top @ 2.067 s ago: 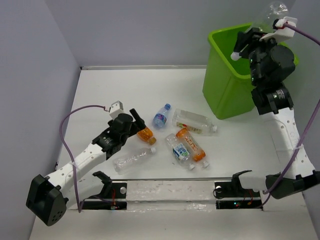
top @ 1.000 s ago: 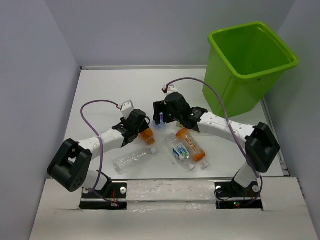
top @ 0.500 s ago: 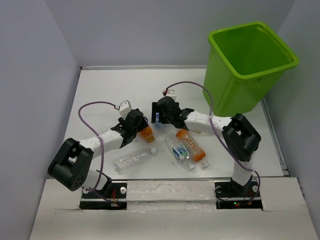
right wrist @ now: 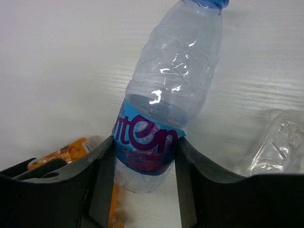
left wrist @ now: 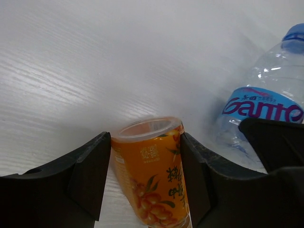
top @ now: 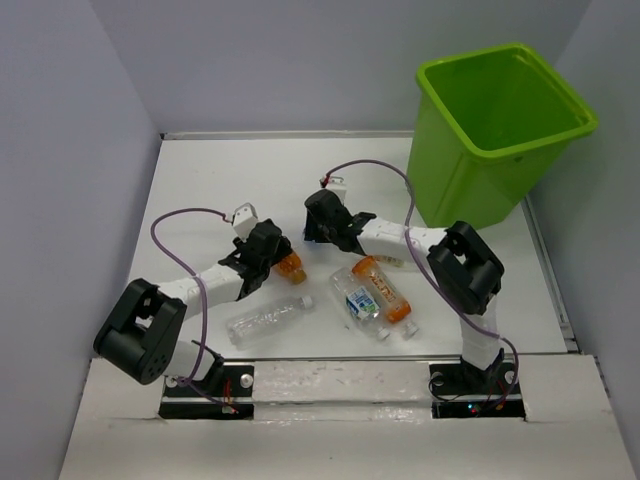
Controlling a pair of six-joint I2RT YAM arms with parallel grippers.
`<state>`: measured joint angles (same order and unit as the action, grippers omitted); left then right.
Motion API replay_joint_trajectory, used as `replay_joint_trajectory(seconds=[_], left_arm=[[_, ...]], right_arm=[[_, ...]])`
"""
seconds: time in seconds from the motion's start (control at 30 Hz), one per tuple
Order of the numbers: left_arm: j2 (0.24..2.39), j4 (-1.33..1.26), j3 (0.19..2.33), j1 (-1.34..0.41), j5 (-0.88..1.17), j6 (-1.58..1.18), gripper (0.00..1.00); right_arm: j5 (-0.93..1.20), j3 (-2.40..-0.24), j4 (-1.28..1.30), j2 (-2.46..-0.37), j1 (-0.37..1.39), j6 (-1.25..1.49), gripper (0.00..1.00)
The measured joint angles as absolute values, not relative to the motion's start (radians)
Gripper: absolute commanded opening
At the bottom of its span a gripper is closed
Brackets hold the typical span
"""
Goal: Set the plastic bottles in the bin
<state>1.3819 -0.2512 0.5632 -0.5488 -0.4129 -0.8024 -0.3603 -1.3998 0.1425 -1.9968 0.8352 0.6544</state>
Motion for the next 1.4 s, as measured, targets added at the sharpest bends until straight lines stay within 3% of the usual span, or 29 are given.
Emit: replay_joint_trajectory(seconds=[0.23,0.5,0.6,0.7,0.77,0.8,0.9,1.07,1.23,1.4], left_arm=[[1.346,-0.241,0.538,-0.541,-0.425,-0.801,0.36],[1.248,-0.171,0.514,-0.541,-0.429,-0.791,0.34],[1.172,-0.152,0.514,-0.541,-0.429,-0.786,0.34],[1.076,-0.124,0.518,-0.541,-0.422,-0.779,0.34],[0.990,-0.100,0.518,-0.541,-0.405,-0.773,0.34],[0.948,-0.096,0.518,-0.541,-0.398,-0.775,0.34],[0.798,-0.083,0.518,-0.541,-0.377,-0.755,0.34],[0.639,-0.062,0.518,-0.541,-0.344,-0.722,0.34],[0.613,-0.040,0.518,-0.541,-0.321,-0.703,0.33],[0.678,-0.008,0.518,-0.541,-0.309,-0.707,0.34]], right_arm=[[-0.372,-1.358,0.130,-1.809,0.834,0.568,0.33],[-0.456,-1.435,0.091,-1.396,0.808,0.262,0.33],[-0.467,-1.526,0.095,-1.308,0.673,0.172,0.33],[-0.467,-1.617,0.117,-1.282,0.421,0.134,0.35],[-0.460,-1.652,0.143,-1.286,0.305,0.127,0.42],[-0.445,-1.666,0.159,-1.296,0.245,0.124,0.61],[-0.392,-1.699,0.210,-1.359,0.138,0.134,0.99],[-0.286,-1.704,0.346,-1.445,0.081,0.151,0.99],[-0.142,-1.704,0.407,-1.397,0.096,0.187,0.95],[-0.038,-1.665,0.402,-1.259,0.286,0.192,0.86]])
